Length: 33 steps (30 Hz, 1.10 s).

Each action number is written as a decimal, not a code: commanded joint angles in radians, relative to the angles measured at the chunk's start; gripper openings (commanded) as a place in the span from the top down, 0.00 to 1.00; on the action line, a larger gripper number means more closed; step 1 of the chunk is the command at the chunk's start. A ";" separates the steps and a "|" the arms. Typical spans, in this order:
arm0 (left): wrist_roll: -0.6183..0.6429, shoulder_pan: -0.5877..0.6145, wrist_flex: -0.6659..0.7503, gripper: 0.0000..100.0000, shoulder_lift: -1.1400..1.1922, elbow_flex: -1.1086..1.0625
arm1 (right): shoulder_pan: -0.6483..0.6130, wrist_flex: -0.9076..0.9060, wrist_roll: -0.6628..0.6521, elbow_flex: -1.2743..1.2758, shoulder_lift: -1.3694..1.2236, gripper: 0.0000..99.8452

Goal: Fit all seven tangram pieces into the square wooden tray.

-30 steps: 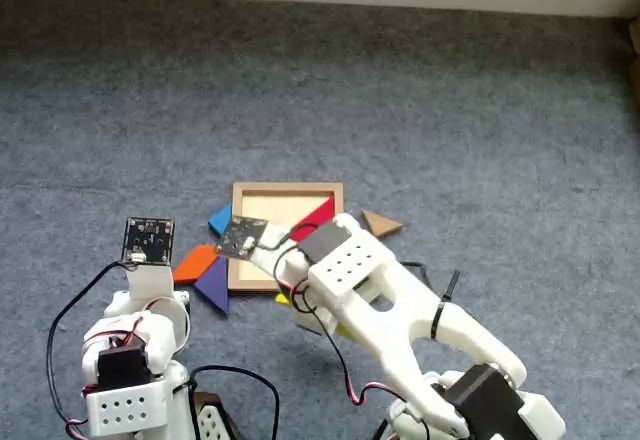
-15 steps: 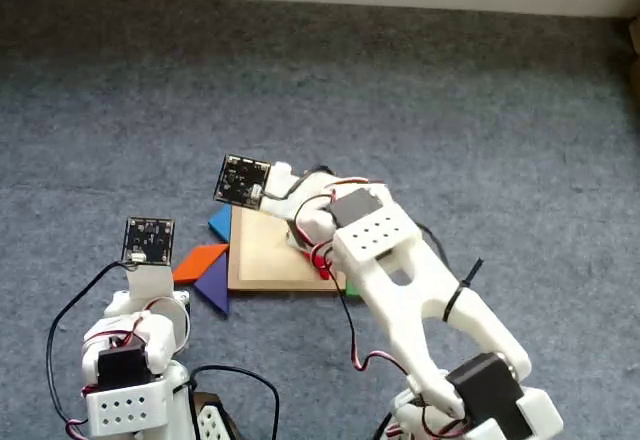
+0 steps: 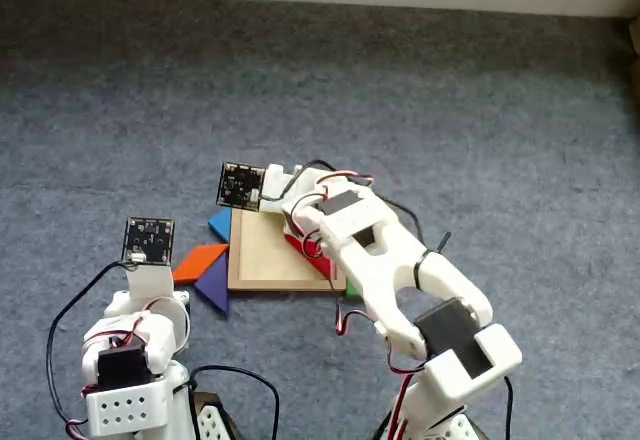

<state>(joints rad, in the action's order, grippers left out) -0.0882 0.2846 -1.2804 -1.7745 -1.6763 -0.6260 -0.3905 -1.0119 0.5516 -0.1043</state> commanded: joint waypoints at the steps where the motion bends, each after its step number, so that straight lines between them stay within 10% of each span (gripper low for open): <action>1: -0.009 0.008 -0.005 0.99 -0.047 -0.021 | 0.013 0.021 -0.014 -0.010 0.013 0.99; 16: -0.009 0.008 -0.005 0.99 -0.047 -0.021 | -0.025 0.159 -0.012 -0.022 -0.022 0.98; 21: -0.009 0.008 -0.005 0.99 -0.047 -0.021 | -0.021 0.151 -0.008 0.024 -0.021 0.79; 33: -0.009 0.008 -0.005 0.99 -0.047 -0.021 | -0.076 0.151 -0.008 0.338 0.401 0.77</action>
<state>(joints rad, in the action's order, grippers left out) -0.0882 0.2846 -1.2804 -1.7745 -1.6763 -0.6828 -0.2493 -1.0134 0.8554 0.1626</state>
